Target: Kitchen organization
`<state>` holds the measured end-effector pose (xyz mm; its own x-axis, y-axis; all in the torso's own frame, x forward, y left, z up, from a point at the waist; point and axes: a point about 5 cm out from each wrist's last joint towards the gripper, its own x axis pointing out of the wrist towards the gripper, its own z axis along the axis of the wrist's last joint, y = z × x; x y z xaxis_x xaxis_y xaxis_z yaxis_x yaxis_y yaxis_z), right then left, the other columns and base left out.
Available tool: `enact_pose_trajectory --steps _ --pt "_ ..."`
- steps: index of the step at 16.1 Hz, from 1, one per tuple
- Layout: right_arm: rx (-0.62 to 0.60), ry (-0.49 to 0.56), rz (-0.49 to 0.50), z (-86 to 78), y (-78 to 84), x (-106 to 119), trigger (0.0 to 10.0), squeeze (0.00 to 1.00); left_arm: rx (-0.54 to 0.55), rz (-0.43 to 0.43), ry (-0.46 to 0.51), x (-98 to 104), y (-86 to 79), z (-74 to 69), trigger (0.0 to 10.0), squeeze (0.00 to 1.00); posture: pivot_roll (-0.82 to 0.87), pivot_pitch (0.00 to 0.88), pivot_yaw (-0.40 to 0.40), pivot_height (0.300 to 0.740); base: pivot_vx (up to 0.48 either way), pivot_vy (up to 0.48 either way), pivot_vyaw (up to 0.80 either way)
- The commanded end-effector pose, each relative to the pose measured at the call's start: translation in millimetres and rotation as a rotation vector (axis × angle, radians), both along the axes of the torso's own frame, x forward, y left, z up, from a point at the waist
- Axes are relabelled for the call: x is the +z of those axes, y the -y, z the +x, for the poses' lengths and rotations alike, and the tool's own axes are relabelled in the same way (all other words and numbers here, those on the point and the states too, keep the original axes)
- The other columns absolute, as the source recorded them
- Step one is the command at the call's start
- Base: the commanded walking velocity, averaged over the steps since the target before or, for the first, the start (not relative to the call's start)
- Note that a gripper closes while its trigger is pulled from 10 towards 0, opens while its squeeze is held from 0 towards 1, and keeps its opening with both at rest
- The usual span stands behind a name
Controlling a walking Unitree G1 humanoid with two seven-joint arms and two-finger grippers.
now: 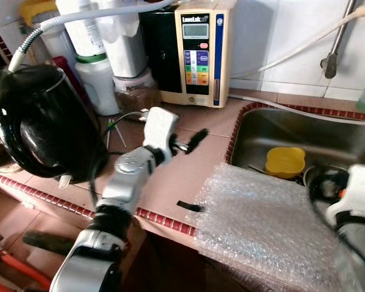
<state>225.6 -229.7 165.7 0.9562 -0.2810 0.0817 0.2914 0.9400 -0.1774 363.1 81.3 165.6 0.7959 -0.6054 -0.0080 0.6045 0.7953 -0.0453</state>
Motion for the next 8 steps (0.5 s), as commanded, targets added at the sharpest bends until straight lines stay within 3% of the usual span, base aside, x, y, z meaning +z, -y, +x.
enact_pose_trajectory --steps 1,3,5,6,8 --pt "0.025 0.007 0.005 -3.5 -4.7 7 10.0 0.00 0.007 -0.002 -0.028 -7 -6.1 -5.2 10.0 0.00 -0.08 0.000 0.140 0.740 0.000 0.000 0.00" --pt "0.032 -0.023 -0.008 -9.2 -3.6 8 10.0 0.00 0.041 0.016 -0.039 -20 -5.7 -18.2 10.0 0.00 -0.08 0.000 0.142 0.740 0.000 0.000 0.00" --pt "0.046 -0.036 -0.012 -10.1 -5.2 9 10.0 0.00 -0.014 0.099 0.055 -28 2.9 -36.1 10.0 0.00 -0.10 0.000 0.153 0.740 0.000 0.000 -0.76" --pt "0.088 -0.053 -0.023 -9.7 -12.3 8 10.0 0.00 -0.030 0.102 0.053 -30 7.1 -41.0 10.0 0.00 -0.10 0.000 0.163 0.740 0.000 0.000 -0.76" --pt "0.113 -0.063 -0.013 -9.0 -19.7 5 10.0 0.00 -0.011 0.100 0.051 -26 7.6 -37.5 10.0 0.00 -0.09 0.000 0.166 0.740 0.000 0.000 -0.76"
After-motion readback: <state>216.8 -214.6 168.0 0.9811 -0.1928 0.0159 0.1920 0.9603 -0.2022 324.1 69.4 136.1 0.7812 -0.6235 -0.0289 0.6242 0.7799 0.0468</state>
